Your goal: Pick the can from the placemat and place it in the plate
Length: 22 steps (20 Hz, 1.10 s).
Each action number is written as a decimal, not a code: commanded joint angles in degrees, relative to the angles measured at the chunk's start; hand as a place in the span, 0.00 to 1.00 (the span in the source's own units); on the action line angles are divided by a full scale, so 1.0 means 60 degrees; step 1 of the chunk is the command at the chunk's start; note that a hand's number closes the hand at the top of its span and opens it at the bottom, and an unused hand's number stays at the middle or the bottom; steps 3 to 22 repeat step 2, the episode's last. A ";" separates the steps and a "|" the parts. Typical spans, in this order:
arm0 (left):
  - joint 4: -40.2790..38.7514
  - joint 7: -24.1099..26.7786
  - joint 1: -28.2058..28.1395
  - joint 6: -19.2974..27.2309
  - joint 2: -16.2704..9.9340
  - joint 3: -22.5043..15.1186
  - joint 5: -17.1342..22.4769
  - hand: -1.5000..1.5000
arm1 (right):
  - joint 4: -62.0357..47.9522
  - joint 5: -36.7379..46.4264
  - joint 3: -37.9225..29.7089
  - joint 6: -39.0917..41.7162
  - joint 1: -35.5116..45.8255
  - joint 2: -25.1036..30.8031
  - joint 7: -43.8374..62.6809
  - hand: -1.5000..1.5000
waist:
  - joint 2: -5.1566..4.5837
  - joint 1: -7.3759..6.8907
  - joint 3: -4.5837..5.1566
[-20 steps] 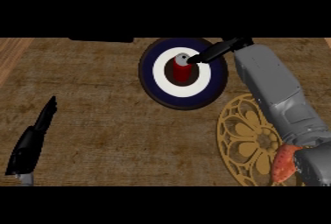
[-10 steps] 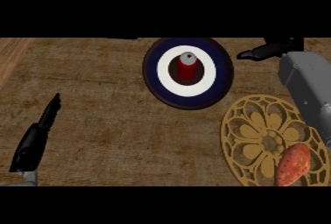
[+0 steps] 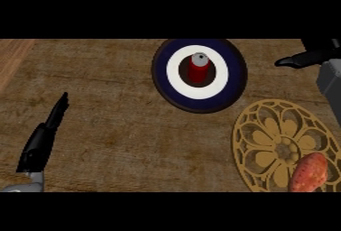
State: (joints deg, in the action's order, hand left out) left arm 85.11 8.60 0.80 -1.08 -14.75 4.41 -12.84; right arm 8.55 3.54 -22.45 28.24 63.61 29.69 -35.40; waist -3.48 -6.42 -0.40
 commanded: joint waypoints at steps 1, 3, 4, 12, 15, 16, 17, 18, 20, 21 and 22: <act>0.0234 -0.0178 -0.0052 -0.0084 -0.0140 -0.0059 -0.0102 0.50 | -0.0003 0.0039 -0.0005 0.0597 -0.0370 0.0388 -0.0509 0.00 | -0.0013 -0.0143 -0.0025; 0.0061 -0.0110 0.0194 0.0043 0.0153 -0.0193 -0.0102 0.50 | -0.0026 0.0021 -0.0030 0.0444 -0.0275 0.0300 -0.0398 0.00 | -0.0070 -0.0121 -0.0016; 0.0061 -0.0110 0.0194 0.0043 0.0153 -0.0193 -0.0102 0.50 | -0.0026 0.0021 -0.0030 0.0444 -0.0275 0.0300 -0.0398 0.00 | -0.0070 -0.0121 -0.0016; 0.0061 -0.0110 0.0194 0.0043 0.0153 -0.0193 -0.0102 0.50 | -0.0026 0.0021 -0.0030 0.0444 -0.0275 0.0300 -0.0398 0.00 | -0.0070 -0.0121 -0.0016; 0.0061 -0.0110 0.0194 0.0043 0.0153 -0.0193 -0.0102 0.50 | -0.0026 0.0021 -0.0030 0.0444 -0.0275 0.0300 -0.0398 0.00 | -0.0070 -0.0121 -0.0016; 0.0061 -0.0110 0.0194 0.0043 0.0153 -0.0193 -0.0102 0.50 | -0.0026 0.0021 -0.0030 0.0444 -0.0275 0.0300 -0.0398 0.00 | -0.0070 -0.0121 -0.0016; 0.0061 -0.0110 0.0194 0.0043 0.0153 -0.0193 -0.0102 0.50 | -0.0026 0.0021 -0.0030 0.0444 -0.0275 0.0300 -0.0398 0.00 | -0.0070 -0.0121 -0.0016; 0.0061 -0.0110 0.0194 0.0043 0.0153 -0.0193 -0.0102 0.50 | -0.0026 0.0021 -0.0030 0.0444 -0.0275 0.0300 -0.0398 0.00 | -0.0070 -0.0121 -0.0016; 0.0061 -0.0110 0.0194 0.0043 0.0153 -0.0193 -0.0102 0.50 | -0.0026 0.0021 -0.0030 0.0444 -0.0275 0.0300 -0.0398 0.00 | -0.0070 -0.0121 -0.0016; 0.0061 -0.0110 0.0194 0.0043 0.0153 -0.0193 -0.0102 0.50 | -0.0026 0.0021 -0.0030 0.0444 -0.0275 0.0300 -0.0398 0.00 | -0.0070 -0.0121 -0.0016; 0.0061 -0.0110 0.0194 0.0043 0.0153 -0.0193 -0.0102 0.50 | -0.0026 0.0021 -0.0030 0.0444 -0.0275 0.0300 -0.0398 0.00 | -0.0070 -0.0121 -0.0016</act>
